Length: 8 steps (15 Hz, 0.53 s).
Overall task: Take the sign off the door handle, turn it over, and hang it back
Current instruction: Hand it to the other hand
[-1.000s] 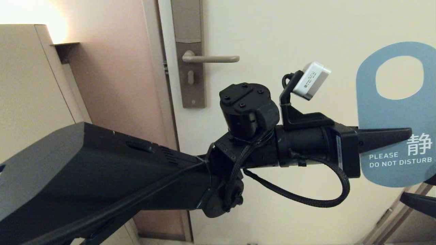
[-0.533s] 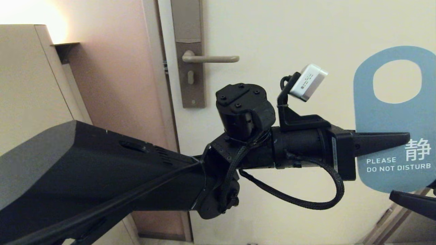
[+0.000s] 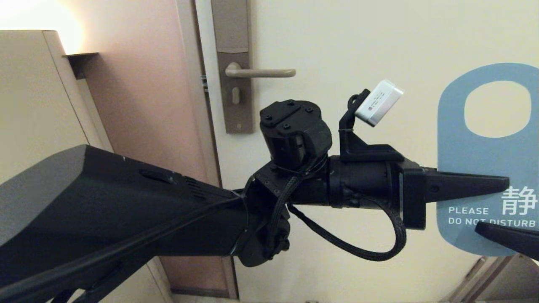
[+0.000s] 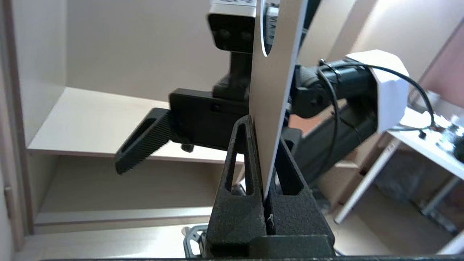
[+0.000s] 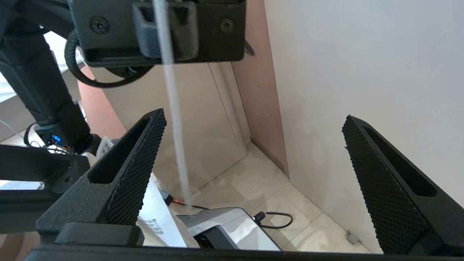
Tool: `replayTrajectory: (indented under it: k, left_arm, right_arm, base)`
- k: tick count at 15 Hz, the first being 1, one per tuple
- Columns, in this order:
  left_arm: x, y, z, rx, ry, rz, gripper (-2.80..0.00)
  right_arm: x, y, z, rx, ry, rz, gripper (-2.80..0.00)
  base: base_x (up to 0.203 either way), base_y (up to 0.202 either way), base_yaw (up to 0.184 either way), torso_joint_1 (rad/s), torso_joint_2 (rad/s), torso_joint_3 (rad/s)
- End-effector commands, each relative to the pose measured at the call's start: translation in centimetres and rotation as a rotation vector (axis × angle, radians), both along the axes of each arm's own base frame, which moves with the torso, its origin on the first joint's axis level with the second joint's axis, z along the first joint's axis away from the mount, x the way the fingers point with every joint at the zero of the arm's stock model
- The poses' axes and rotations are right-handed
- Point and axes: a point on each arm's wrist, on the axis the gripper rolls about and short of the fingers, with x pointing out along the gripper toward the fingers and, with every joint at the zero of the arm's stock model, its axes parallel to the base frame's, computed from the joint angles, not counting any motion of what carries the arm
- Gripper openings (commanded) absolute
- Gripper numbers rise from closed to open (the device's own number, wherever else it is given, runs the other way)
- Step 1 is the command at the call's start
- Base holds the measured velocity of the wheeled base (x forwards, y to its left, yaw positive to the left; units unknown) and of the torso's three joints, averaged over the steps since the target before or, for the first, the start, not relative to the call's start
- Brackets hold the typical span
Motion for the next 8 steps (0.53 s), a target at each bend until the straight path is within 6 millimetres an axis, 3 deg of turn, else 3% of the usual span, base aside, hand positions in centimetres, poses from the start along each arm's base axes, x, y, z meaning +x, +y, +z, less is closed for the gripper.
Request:
replayTrajectory:
  k: [1,8]
  left_arm:
    - [0.20,0.14,-0.04,0.001,-0.002,-0.008,-2.80]
    - [0.30,-0.10,-0.40,0.007,0.001,-0.010,-2.80]
  right_arm:
    - [0.09,0.00,-0.05,0.001,0.002,0.006,0.00]
    - [0.02,0.04,0.09,-0.002,-0.011,0.013,0.00]
  base:
    - [0.000,0.000,0.000,0.000,0.00,0.000]
    - [0.000,0.000,0.000,0.000,0.00,0.000]
